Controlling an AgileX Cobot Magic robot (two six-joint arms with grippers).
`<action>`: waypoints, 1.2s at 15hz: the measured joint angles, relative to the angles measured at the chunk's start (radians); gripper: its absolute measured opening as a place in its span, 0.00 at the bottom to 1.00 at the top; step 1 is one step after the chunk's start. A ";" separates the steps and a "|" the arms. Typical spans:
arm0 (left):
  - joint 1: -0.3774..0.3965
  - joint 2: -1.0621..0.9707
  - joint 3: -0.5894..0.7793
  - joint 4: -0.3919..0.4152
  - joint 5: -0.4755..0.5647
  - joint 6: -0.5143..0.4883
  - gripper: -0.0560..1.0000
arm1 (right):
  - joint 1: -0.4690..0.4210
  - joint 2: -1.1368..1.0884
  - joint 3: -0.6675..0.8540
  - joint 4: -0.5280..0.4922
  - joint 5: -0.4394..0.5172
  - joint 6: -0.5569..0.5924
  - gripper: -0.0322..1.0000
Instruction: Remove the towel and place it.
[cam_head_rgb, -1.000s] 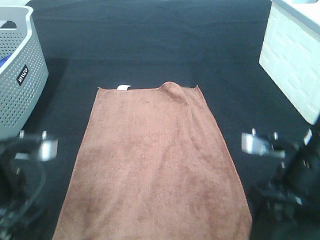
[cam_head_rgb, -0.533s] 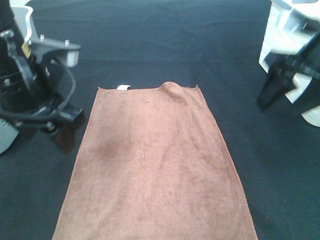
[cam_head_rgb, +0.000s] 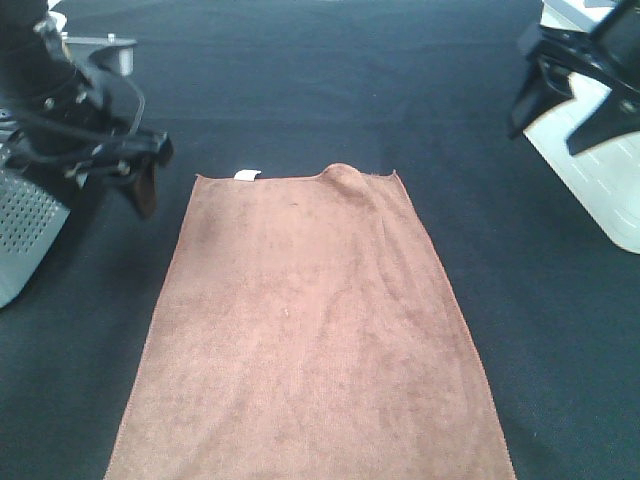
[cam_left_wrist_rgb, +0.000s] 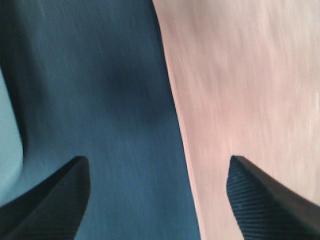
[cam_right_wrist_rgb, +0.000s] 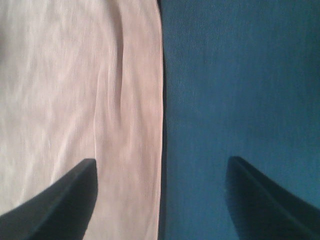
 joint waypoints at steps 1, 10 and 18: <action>0.041 0.058 -0.064 -0.053 0.001 0.036 0.73 | -0.006 0.069 -0.071 0.014 0.017 -0.012 0.69; 0.105 0.585 -0.713 -0.158 0.173 0.113 0.73 | -0.007 0.581 -0.469 0.164 0.049 -0.136 0.69; 0.112 0.770 -0.944 -0.170 0.203 0.113 0.73 | -0.007 0.780 -0.612 0.336 0.050 -0.244 0.69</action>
